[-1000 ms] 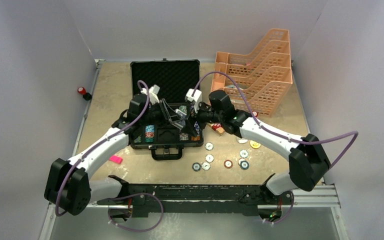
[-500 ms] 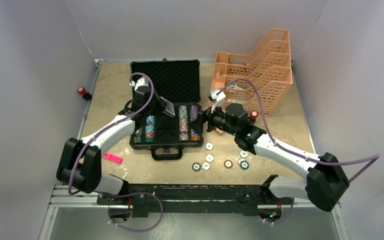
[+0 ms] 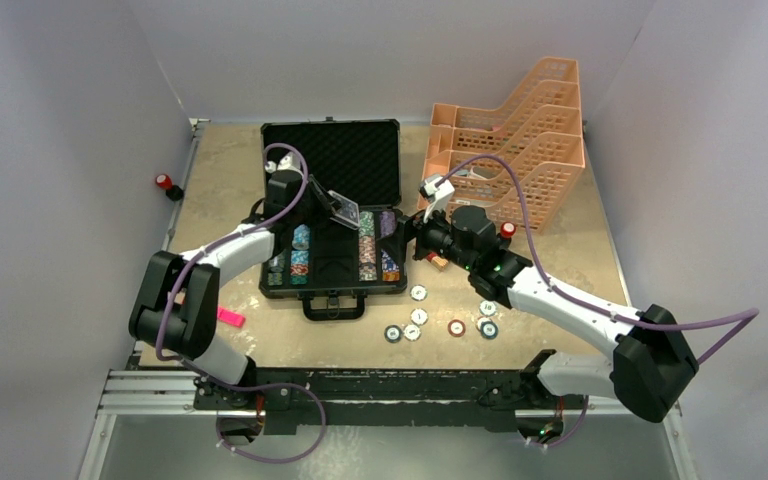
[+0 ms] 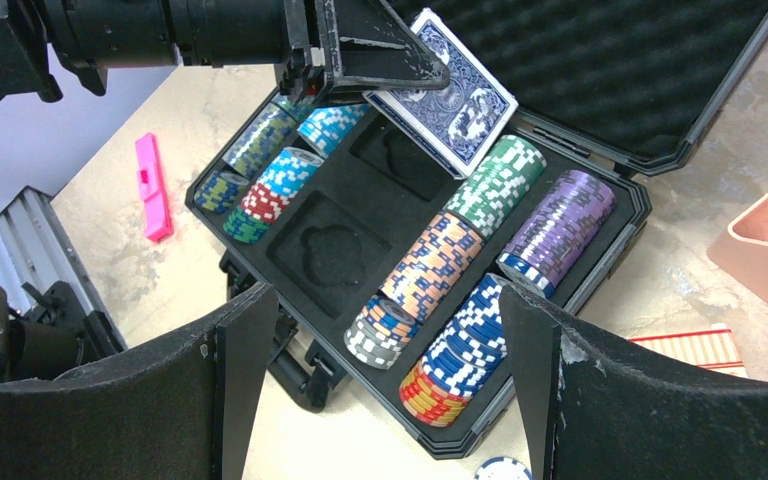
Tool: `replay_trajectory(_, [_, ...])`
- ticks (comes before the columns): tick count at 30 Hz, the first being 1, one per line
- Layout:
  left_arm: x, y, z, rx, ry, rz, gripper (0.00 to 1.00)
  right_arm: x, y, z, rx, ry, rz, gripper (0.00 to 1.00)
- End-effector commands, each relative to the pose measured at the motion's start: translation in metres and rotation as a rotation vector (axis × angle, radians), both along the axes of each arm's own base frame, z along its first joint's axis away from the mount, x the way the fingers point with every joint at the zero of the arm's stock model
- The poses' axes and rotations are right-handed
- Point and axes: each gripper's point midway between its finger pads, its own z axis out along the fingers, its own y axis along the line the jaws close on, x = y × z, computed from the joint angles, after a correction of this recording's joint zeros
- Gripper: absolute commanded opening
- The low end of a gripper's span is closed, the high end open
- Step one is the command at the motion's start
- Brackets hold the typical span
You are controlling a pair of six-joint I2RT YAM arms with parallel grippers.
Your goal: Pack up texas hold em set
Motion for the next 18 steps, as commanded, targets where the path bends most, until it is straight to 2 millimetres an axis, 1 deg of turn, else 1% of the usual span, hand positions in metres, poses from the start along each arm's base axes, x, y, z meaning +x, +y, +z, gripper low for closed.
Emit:
replay_trajectory(1, [-0.003,-0.004,0.000,-0.033,0.004,-0.021,0.00,0.010,-0.001,0.033,0.053,-0.063,-0.049,0.84])
replay_trajectory(2, [-0.004,0.000,0.000,-0.011,0.007,-0.012,0.00,0.010,-0.002,0.033,0.052,-0.062,-0.054,0.84])
replay_trajectory(6, [-0.012,0.022,0.010,0.083,0.005,0.052,0.00,0.012,-0.003,0.031,0.045,-0.062,-0.064,0.84])
replay_trajectory(8, [-0.018,0.027,0.014,0.104,0.001,0.058,0.00,0.013,-0.003,0.030,0.042,-0.059,-0.067,0.84])
replay_trajectory(12, [-0.023,0.023,0.016,0.099,0.007,0.022,0.00,0.016,-0.001,0.027,0.036,-0.054,-0.072,0.84])
replay_trajectory(18, [-0.022,0.007,0.003,0.065,0.047,-0.054,0.00,0.017,-0.001,0.026,0.032,-0.051,-0.078,0.84])
